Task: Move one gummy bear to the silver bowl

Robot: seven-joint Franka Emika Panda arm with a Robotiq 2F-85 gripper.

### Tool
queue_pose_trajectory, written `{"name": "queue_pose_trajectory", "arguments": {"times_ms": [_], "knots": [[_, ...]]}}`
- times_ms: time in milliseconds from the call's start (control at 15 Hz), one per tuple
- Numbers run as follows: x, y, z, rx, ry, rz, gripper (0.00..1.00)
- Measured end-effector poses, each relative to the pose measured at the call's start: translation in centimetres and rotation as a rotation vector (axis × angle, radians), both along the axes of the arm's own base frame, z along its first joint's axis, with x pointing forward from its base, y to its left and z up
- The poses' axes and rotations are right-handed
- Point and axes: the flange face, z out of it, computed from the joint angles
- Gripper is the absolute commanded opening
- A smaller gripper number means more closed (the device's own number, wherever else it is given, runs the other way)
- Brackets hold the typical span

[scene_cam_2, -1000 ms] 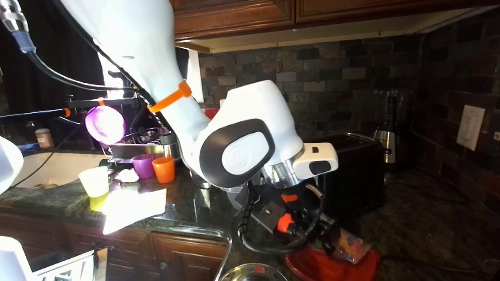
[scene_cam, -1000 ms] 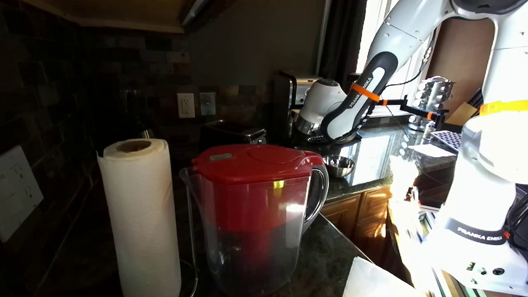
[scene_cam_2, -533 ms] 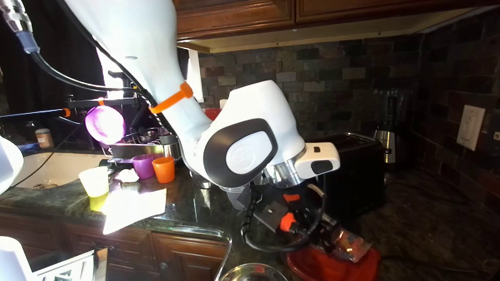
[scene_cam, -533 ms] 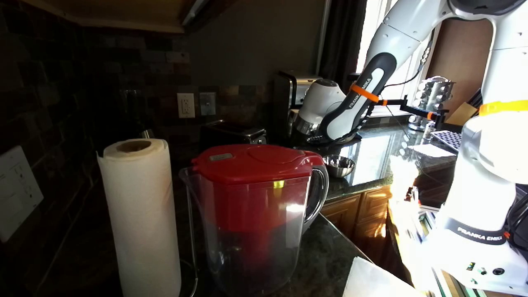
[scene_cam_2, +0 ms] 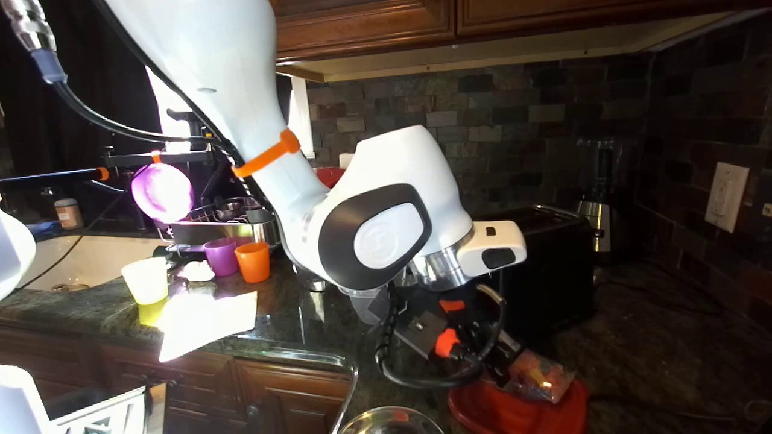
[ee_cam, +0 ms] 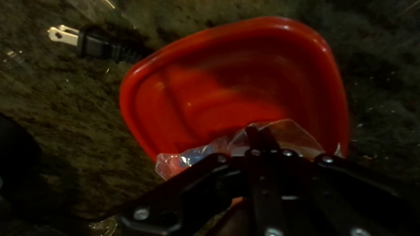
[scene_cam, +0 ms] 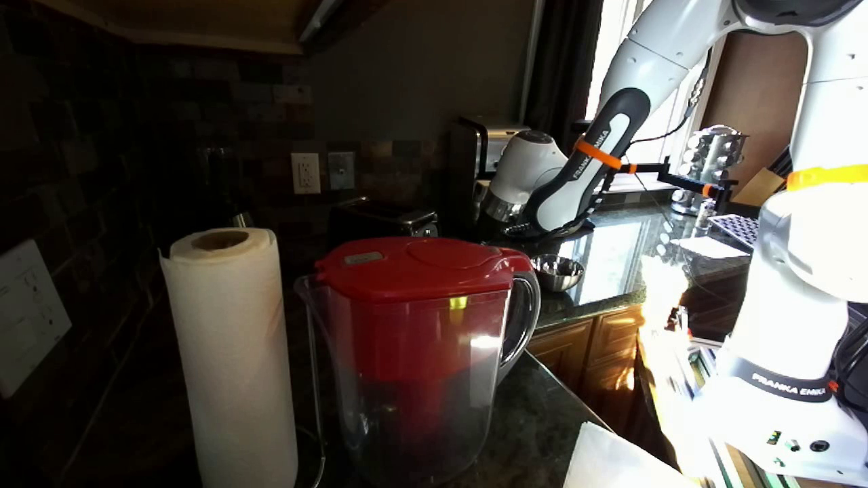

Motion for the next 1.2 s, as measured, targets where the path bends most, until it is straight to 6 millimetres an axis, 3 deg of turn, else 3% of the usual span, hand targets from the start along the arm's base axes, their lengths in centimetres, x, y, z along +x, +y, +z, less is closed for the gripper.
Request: {"name": "queue_pose_trajectory", "arguments": {"times_ms": [800, 1200], "knots": [[0.0, 0.5, 0.4, 0.001, -0.008, 0.007, 0.00], [-0.2, 1.7, 0.6, 0.036, -0.016, -0.009, 0.00]]}}
